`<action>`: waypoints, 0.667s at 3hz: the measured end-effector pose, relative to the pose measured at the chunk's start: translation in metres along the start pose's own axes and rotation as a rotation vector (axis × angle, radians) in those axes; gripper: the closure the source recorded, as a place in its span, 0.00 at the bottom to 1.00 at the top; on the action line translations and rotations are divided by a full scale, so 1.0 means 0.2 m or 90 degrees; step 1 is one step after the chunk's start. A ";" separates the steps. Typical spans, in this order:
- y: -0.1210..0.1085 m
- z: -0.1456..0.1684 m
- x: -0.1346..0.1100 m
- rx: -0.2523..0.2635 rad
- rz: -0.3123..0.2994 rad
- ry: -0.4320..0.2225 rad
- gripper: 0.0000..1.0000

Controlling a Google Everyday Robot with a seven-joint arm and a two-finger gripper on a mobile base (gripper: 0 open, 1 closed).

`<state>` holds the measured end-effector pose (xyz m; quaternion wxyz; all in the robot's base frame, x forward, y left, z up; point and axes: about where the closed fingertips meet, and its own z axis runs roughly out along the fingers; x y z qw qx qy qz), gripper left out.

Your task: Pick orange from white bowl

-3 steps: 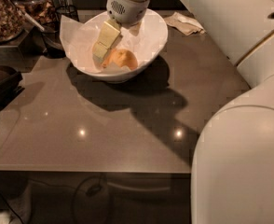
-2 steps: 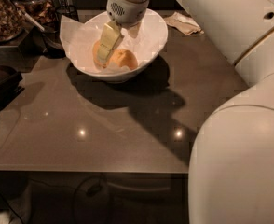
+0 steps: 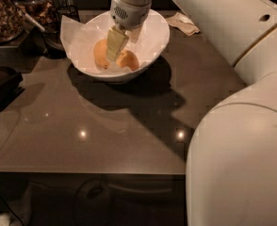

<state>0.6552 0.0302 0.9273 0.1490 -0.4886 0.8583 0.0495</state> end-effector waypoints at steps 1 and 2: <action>-0.02 0.03 0.01 0.001 -0.010 0.004 0.30; -0.02 0.08 0.01 -0.002 -0.020 0.011 0.37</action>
Offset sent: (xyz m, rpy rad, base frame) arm 0.0038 -0.0040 -0.0219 -0.0405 0.0225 0.0465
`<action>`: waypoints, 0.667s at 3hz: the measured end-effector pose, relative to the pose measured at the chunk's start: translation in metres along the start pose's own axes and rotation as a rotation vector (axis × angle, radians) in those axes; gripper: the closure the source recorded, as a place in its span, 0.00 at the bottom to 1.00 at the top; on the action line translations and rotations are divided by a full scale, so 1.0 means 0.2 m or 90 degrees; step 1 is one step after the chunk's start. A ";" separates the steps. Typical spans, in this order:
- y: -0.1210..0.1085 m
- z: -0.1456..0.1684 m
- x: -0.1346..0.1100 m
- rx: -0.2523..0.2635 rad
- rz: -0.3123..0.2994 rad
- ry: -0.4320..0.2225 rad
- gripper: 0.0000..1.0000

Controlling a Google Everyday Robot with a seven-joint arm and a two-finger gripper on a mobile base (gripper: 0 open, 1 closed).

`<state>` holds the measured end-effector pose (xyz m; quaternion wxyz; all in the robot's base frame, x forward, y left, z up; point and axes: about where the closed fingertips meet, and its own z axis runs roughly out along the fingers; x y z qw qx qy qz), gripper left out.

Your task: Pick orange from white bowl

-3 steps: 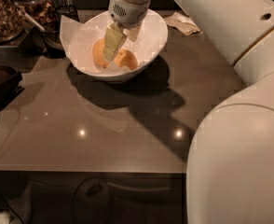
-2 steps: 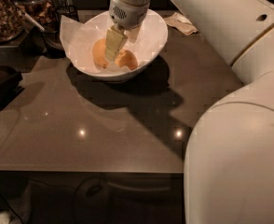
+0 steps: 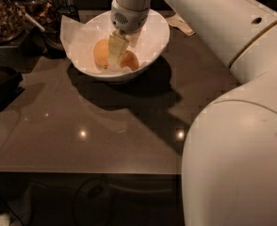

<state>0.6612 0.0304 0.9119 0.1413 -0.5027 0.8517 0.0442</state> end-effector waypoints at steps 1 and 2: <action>-0.02 0.05 0.02 0.001 -0.008 0.012 0.39; -0.03 0.11 0.03 -0.003 -0.016 0.020 0.42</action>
Offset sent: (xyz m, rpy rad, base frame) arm 0.0050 -0.0092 -0.0315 -0.0500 0.0308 0.0363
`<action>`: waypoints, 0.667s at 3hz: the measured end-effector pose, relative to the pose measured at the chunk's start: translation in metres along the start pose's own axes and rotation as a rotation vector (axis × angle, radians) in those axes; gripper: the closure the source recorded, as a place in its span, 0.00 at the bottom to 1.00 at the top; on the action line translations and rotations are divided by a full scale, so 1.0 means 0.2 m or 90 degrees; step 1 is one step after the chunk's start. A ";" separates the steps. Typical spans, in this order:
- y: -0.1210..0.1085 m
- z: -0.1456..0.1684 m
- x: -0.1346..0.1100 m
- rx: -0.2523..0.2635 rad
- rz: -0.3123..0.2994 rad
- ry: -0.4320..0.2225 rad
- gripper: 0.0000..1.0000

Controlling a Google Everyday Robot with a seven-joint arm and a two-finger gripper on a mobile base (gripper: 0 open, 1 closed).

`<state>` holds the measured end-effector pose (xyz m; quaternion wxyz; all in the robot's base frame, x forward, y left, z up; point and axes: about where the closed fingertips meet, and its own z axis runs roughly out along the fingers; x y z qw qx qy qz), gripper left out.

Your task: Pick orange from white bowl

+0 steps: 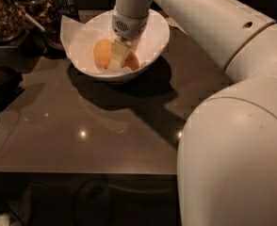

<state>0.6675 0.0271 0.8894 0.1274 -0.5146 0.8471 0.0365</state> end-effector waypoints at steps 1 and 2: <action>0.00 0.06 0.01 -0.006 -0.006 0.004 0.43; 0.03 0.12 0.00 -0.020 -0.015 0.007 0.43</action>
Offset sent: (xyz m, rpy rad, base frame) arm -0.0063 0.0108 -0.0335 -0.0012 0.0533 0.0500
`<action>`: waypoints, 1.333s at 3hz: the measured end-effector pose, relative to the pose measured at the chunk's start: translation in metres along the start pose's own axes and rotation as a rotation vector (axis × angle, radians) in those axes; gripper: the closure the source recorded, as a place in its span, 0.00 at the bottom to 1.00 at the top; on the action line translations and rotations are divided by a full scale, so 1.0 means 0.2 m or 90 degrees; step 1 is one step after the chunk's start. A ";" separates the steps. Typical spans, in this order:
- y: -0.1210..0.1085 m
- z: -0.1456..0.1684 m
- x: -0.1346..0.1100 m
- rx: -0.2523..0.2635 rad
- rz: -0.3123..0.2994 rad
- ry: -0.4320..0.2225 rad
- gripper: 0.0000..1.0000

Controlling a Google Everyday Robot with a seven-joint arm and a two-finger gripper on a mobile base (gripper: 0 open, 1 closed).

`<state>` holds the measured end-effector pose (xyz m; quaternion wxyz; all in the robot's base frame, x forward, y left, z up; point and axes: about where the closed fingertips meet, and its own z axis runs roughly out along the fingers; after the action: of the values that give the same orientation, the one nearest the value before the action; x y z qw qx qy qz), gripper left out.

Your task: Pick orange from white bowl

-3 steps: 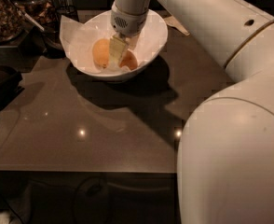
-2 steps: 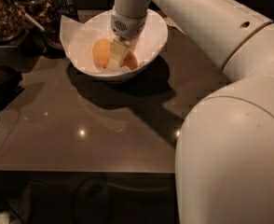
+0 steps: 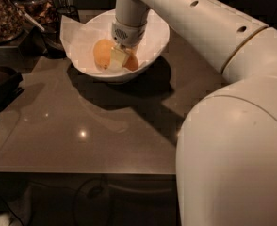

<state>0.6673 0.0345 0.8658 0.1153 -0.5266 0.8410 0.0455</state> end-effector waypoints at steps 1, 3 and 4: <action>0.03 0.06 0.00 -0.013 -0.006 0.000 0.37; 0.06 -0.09 0.04 -0.014 -0.014 -0.087 0.79; 0.05 -0.09 0.05 -0.014 -0.011 -0.091 1.00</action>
Offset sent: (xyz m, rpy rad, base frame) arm -0.0133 -0.0008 0.0000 0.0712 -0.0205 0.0274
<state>0.6507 0.0270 0.8807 0.1695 -0.5302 0.8258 0.0911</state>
